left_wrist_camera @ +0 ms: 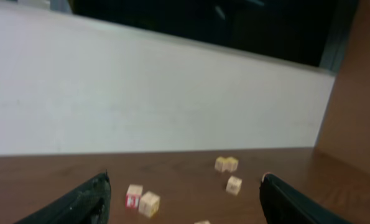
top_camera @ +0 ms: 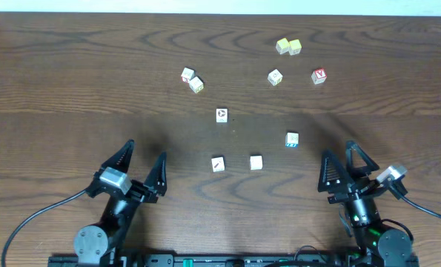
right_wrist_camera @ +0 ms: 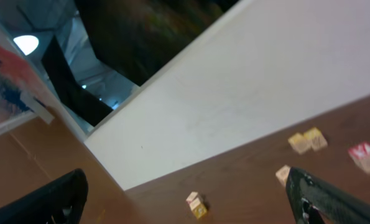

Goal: Lift 4 blocks
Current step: 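Raise both arms and move grippers over the center blocks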

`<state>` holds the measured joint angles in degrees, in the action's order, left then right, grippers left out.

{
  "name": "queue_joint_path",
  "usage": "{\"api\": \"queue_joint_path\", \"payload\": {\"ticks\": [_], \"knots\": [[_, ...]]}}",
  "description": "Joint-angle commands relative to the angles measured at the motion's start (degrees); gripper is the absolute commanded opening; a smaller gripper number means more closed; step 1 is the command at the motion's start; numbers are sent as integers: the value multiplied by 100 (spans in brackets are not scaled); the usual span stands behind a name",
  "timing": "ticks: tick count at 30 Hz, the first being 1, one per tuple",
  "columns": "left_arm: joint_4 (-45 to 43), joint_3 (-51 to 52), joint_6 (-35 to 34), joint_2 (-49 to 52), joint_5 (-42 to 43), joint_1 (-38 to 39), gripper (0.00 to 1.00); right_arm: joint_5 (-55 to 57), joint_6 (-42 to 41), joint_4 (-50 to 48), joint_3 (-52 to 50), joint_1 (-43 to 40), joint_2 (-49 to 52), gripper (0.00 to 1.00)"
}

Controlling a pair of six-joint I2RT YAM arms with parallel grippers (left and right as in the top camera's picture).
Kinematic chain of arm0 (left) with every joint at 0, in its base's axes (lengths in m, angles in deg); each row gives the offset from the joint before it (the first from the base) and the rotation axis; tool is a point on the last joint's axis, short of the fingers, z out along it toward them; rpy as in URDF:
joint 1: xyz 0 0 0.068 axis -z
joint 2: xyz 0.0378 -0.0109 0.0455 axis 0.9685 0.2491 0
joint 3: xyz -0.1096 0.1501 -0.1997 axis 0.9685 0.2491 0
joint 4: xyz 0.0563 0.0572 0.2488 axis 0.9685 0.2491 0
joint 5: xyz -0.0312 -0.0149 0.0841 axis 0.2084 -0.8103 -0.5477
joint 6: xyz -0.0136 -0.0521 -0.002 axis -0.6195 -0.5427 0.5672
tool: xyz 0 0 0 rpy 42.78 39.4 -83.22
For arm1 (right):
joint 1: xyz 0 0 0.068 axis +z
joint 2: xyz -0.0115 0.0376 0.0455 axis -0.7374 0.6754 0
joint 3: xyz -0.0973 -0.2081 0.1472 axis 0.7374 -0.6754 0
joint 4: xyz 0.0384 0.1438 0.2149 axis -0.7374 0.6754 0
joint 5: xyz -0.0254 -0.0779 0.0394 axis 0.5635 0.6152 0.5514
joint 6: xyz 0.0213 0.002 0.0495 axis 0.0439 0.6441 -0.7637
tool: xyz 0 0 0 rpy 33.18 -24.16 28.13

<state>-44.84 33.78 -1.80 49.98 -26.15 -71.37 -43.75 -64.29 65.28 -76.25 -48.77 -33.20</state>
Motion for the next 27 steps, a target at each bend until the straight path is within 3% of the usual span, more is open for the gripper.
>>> {"api": "queue_joint_path", "payload": {"ticks": [1,6,9,11,15,19,22,24,27], "knots": [[866,-1298,313,483,238,-28,77,24,949,966,955,-57,225,99],[3211,-3593,1220,2413,219,-28,77,66,1893,2487,2426,-57,1353,99],[4909,-5119,1349,3862,341,-28,77,-125,2310,3777,3547,-57,2470,99],[5727,-5934,1266,4721,874,-28,77,-293,2612,4734,4260,-57,3254,99],[6548,-6734,1102,6015,1696,-26,77,-566,2758,5963,5453,-57,4907,99],[6933,-6773,721,6712,1670,66,77,-1502,2765,5869,5639,-37,5657,99],[7316,-6773,267,7189,848,472,77,-1567,2879,5880,5654,170,6085,99],[7508,-6773,-437,7543,-295,929,77,-1200,2865,5976,5661,511,6446,99],[7549,-6769,-861,7947,-1185,1456,77,-446,2627,6205,5727,1060,6994,99]]}}
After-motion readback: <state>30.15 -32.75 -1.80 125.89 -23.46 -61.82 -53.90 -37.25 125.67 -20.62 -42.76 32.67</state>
